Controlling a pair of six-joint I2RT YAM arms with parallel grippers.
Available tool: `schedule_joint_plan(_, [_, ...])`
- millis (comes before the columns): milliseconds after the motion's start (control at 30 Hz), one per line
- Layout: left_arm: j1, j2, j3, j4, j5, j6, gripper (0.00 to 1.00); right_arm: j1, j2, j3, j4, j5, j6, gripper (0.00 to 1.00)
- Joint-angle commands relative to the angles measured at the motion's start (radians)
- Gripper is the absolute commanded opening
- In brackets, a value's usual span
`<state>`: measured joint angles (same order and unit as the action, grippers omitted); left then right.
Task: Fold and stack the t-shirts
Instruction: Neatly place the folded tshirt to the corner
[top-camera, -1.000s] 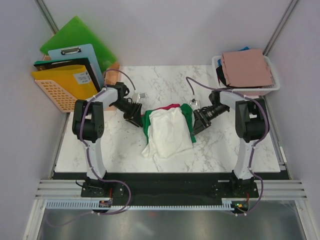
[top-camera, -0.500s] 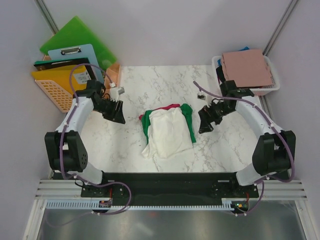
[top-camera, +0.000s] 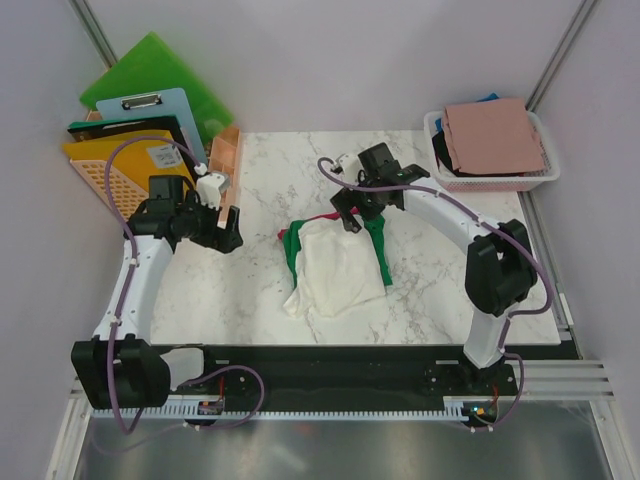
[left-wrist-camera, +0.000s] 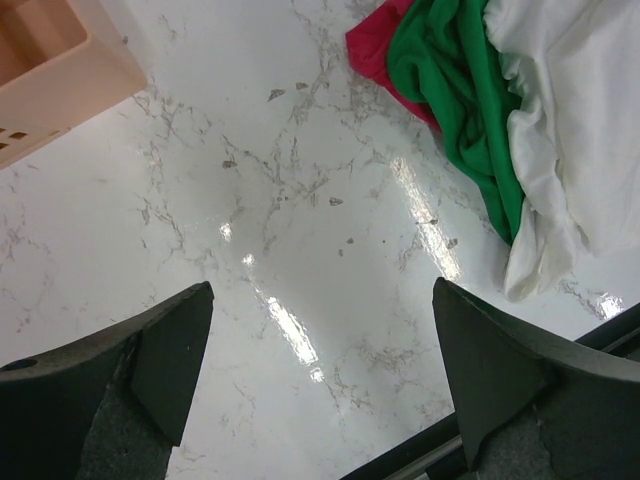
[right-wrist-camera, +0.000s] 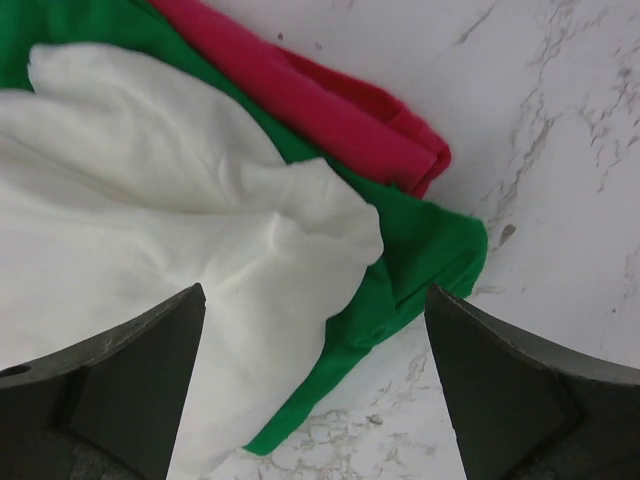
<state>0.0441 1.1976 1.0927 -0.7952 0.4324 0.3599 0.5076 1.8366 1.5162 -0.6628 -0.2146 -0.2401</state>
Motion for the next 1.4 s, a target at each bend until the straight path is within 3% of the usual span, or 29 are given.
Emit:
schedule_joint_plan(0, [0.005,0.008,-0.028,0.036,-0.029,-0.039,0.97,0.052,0.041,0.102,0.058,0.124,0.079,0.98])
schedule_joint_plan(400, [0.010,0.010,-0.070,0.063,-0.040,-0.050,0.98,0.249,-0.083,-0.050,0.081,0.208,0.091,0.98])
schedule_joint_plan(533, [0.010,0.019,-0.096,0.079,-0.003,-0.068,0.97,0.250,0.012,-0.097,0.143,0.264,0.085,0.98])
schedule_joint_plan(667, [0.010,0.005,-0.108,0.079,-0.014,-0.064,0.97,0.232,0.211,-0.085,0.175,0.244,0.099,0.98])
schedule_joint_plan(900, [0.010,-0.053,-0.114,0.060,-0.038,-0.041,0.98,0.213,0.228,-0.143,0.224,0.120,0.156,0.98])
schedule_joint_plan(1367, [0.013,-0.007,-0.119,0.085,-0.024,-0.038,0.98,-0.141,0.018,-0.459,0.224,0.053,0.105,0.98])
